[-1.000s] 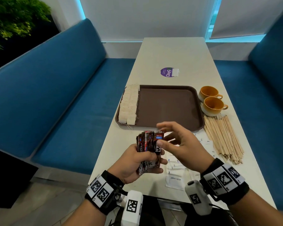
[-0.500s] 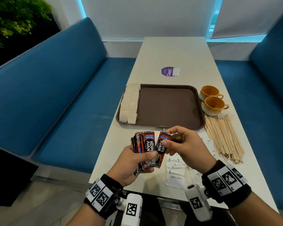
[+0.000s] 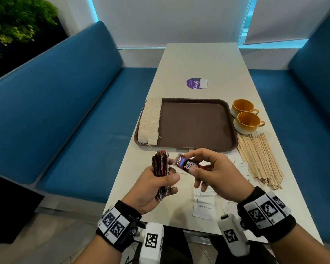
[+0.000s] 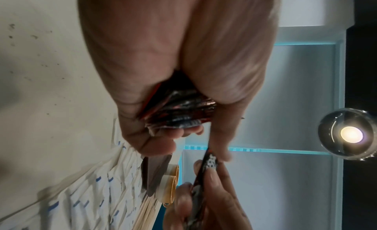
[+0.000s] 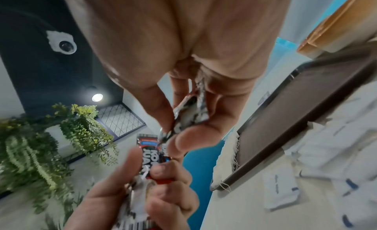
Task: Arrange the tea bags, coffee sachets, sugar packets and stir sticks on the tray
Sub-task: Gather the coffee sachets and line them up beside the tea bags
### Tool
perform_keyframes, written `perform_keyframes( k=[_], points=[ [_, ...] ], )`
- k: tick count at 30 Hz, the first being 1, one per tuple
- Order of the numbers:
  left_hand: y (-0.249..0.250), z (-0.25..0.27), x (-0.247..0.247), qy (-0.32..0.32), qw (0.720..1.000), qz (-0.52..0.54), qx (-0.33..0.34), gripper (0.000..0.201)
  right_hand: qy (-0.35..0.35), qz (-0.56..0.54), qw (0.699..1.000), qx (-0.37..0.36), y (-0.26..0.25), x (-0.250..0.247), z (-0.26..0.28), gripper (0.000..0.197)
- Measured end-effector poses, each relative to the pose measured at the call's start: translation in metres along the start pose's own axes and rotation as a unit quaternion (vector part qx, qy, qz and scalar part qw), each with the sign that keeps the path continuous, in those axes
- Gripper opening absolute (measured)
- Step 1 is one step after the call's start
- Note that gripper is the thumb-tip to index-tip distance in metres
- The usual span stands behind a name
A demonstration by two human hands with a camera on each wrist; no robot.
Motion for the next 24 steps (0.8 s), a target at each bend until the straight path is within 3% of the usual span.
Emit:
perform_keyframes(
  k=[6,10,16,20,24],
  points=[
    [-0.005,-0.006,-0.004,0.058,0.998,-0.004,-0.014,0.028,0.027,-0.005,1.0,0.0,0.003,-0.002,0.002,0.027],
    [-0.006,-0.01,-0.012,0.087,0.996,0.024,0.006,0.017,0.09,-0.035,0.995,0.012,0.007,-0.014,0.001,0.022],
    [0.001,-0.022,-0.02,0.101,0.994,0.032,0.015,0.019,0.1,-0.012,0.995,0.026,0.01,-0.026,-0.007,0.019],
    [0.015,-0.034,-0.023,0.109,0.993,0.011,0.035,0.031,0.095,-0.01,0.995,0.029,0.008,-0.031,-0.02,0.018],
    [0.034,-0.051,-0.039,0.159,0.984,-0.071,0.049,0.019,0.095,0.005,0.995,0.027,0.001,-0.042,-0.042,0.016]
  ],
)
Point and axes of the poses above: each hand's wrist, its own z-axis away from the middle knuckle, its own x-axis out of the palm, y = z × x, the point moved 6 cm from there along -z, towards the middle knuckle, and after that the axes turned 7 degrees about -x, right-handed, at the moved point
